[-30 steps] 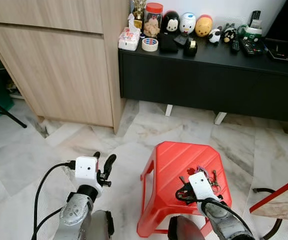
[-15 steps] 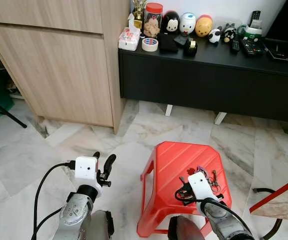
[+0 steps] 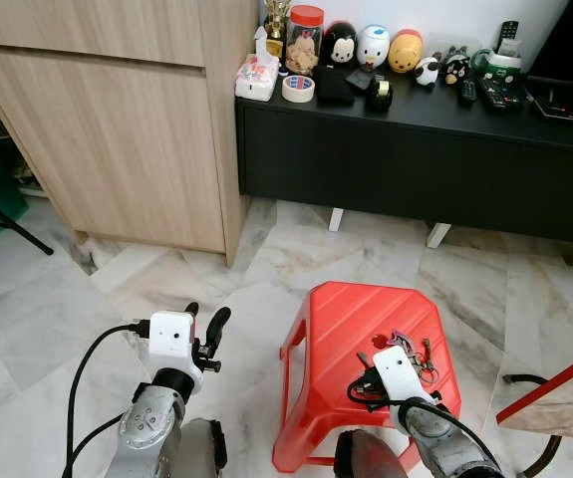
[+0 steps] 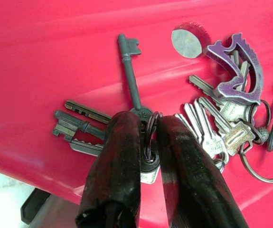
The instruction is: Hang keys on a hook
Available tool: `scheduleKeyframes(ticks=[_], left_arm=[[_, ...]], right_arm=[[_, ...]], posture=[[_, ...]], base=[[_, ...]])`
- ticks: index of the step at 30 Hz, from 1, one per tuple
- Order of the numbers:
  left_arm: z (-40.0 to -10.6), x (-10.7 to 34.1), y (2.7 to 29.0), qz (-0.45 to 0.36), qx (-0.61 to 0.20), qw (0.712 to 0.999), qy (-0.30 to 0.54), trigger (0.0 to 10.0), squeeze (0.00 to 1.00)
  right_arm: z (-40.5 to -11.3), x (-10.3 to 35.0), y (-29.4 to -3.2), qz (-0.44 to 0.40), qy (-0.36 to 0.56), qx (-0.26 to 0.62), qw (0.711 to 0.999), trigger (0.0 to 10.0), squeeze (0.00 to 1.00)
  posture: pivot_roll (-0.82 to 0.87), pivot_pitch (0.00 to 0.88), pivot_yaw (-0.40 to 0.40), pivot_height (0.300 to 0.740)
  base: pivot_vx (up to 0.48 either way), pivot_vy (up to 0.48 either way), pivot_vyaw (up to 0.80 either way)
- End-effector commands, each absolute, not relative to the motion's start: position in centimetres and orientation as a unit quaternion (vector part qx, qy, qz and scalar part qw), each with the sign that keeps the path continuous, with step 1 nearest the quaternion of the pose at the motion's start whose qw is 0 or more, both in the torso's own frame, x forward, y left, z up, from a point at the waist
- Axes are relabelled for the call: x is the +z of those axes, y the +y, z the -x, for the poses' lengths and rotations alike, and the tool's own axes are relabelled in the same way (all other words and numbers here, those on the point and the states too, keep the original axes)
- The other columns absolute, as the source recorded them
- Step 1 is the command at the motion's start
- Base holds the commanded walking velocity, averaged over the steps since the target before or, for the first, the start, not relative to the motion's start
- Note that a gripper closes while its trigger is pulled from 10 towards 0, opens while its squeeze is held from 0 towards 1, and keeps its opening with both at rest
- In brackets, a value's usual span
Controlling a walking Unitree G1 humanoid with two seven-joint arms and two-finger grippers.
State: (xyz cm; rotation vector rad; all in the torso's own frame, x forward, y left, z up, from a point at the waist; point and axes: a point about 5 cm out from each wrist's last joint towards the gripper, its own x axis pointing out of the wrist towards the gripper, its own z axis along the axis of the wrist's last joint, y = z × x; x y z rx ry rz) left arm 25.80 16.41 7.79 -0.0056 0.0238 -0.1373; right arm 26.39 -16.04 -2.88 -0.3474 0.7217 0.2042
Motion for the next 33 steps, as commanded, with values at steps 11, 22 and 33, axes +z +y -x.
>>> scheduleKeyframes(ticks=[11, 22, 33], left_arm=[[-25.6, 7.6, 16.2, -0.005, -0.075, 0.997, 0.015, 10.0, 0.00], [-25.6, 7.6, 16.2, -0.005, -0.073, 0.997, 0.015, 10.0, 0.00], [-25.6, 7.6, 16.4, -0.004, -0.068, 0.998, 0.014, 10.0, 0.00]], right_arm=[[-26.1, -3.3, -16.3, 0.172, 0.363, 0.092, 0.911, 0.0, 0.00], [-26.5, -2.9, -15.9, 0.163, 0.342, 0.083, 0.922, 0.0, 0.00], [-28.0, 3.1, -14.8, 0.088, 0.101, 0.068, 0.989, 0.0, 0.00]], posture=[[0.08, 0.123, -0.100, 0.614], [0.08, 0.121, -0.101, 0.614], [0.07, 0.118, -0.105, 0.614]], base=[[0.000, 0.000, 0.00], [0.000, 0.000, 0.00], [0.000, 0.000, 0.00]])
